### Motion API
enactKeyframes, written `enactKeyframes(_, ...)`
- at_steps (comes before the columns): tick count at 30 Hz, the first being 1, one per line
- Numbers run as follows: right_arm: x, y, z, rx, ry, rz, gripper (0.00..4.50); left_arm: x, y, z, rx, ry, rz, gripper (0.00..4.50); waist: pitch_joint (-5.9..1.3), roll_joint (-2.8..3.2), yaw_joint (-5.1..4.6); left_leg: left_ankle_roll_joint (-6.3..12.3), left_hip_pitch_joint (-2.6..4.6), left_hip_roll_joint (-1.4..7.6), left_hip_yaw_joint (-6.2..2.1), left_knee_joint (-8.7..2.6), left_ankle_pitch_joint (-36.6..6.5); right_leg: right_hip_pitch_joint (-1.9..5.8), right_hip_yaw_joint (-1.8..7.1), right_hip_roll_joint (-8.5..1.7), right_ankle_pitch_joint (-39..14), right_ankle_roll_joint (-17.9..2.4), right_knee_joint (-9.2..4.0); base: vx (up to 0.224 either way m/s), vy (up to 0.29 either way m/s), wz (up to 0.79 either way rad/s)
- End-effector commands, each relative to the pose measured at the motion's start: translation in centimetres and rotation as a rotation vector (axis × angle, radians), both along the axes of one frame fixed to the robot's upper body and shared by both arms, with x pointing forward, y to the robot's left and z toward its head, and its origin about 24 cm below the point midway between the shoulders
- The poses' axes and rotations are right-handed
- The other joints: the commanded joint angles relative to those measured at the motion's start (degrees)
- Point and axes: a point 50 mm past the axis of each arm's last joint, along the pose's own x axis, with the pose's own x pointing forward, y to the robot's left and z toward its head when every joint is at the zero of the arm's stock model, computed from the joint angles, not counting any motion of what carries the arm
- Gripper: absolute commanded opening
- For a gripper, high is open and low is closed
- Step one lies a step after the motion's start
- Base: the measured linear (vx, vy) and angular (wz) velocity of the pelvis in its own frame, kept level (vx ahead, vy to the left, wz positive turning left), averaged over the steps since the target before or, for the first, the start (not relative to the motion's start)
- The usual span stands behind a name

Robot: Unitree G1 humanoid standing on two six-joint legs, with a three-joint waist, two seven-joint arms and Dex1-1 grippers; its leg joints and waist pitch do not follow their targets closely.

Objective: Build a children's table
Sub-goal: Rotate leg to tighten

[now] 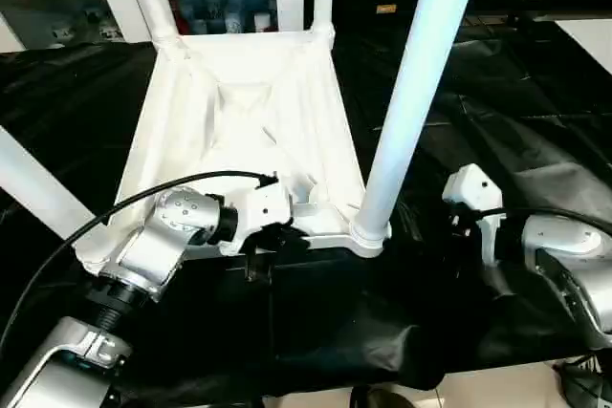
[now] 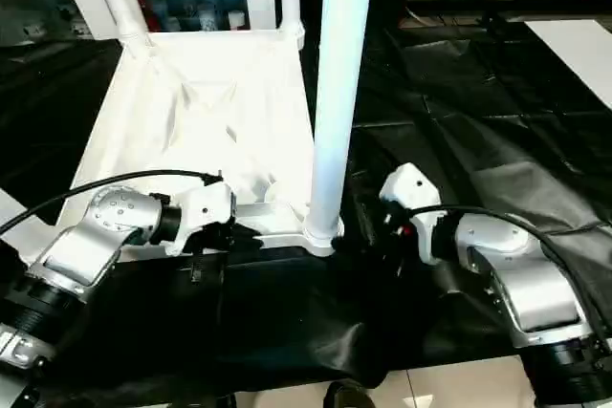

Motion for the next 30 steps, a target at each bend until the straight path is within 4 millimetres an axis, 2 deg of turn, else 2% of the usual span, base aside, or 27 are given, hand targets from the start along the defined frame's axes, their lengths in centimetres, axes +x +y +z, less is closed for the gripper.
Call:
enactKeyframes(1, -0.2, 0.6, 0.0, 0.002, -0.014, 0.022, 4.43, -0.7, -0.3, -1.3, 0.038, 0.055, -0.040, 0.00, -3.57, -0.40, -0.04, 5.63, 0.94, 2.97, -1.03, -3.07, -8.5, 2.73, 2.30, -3.46, -8.6, -15.4, -2.73, 0.000, 0.000, 0.00)
enactKeyframes(7, 0.7, 2.2, -0.6, 0.028, -0.039, -0.002, 4.43, -0.7, -0.3, -1.2, 0.040, 0.055, -0.041, 0.00, -3.59, -0.43, -0.23, 4.55, 0.83, 2.83, -1.10, -3.06, -9.0, 2.57, 2.33, -3.44, -9.6, -15.0, -2.63, 0.000, 0.000, 0.00)
enactKeyframes(11, 1.3, 3.3, -1.2, 0.029, -0.027, -0.001, 4.43, -0.7, -0.2, -1.3, 0.042, 0.054, -0.037, 0.00, -3.58, -0.44, -0.35, 4.54, 0.89, 2.83, -1.06, -2.99, -8.6, 2.55, 2.35, -3.33, -8.4, -15.3, -2.42, 0.000, 0.000, 0.00)
enactKeyframes(15, 1.5, 3.4, -1.3, 0.032, -0.023, -0.003, 4.09, -0.7, -0.2, -1.3, 0.042, 0.056, -0.033, 0.00, -3.62, -0.52, -0.29, 4.97, 0.81, 2.81, -1.02, -2.91, -7.8, 2.70, 2.37, -3.32, -6.7, -15.5, -2.24, 0.000, 0.000, 0.00)
enactKeyframes(17, 1.5, 3.4, -1.3, 0.032, -0.023, -0.003, 3.89, -0.8, -0.1, -1.3, 0.042, 0.057, -0.031, 0.00, -3.57, -0.64, -0.29, 5.05, 0.78, 2.76, -1.00, -2.89, -8.1, 2.73, 2.40, -3.41, -7.6, -15.3, -2.35, 0.000, 0.000, 0.00)
enactKeyframes(30, 1.6, 3.5, -1.6, 0.029, -0.020, -0.001, 2.87, -0.6, 0.0, -1.3, 0.046, 0.057, -0.030, 0.00, -3.57, -0.40, -0.47, 4.85, 0.84, 2.80, -1.05, -2.90, -8.6, 2.69, 2.35, -3.34, -7.8, -15.5, -2.36, 0.000, 0.000, 0.00)
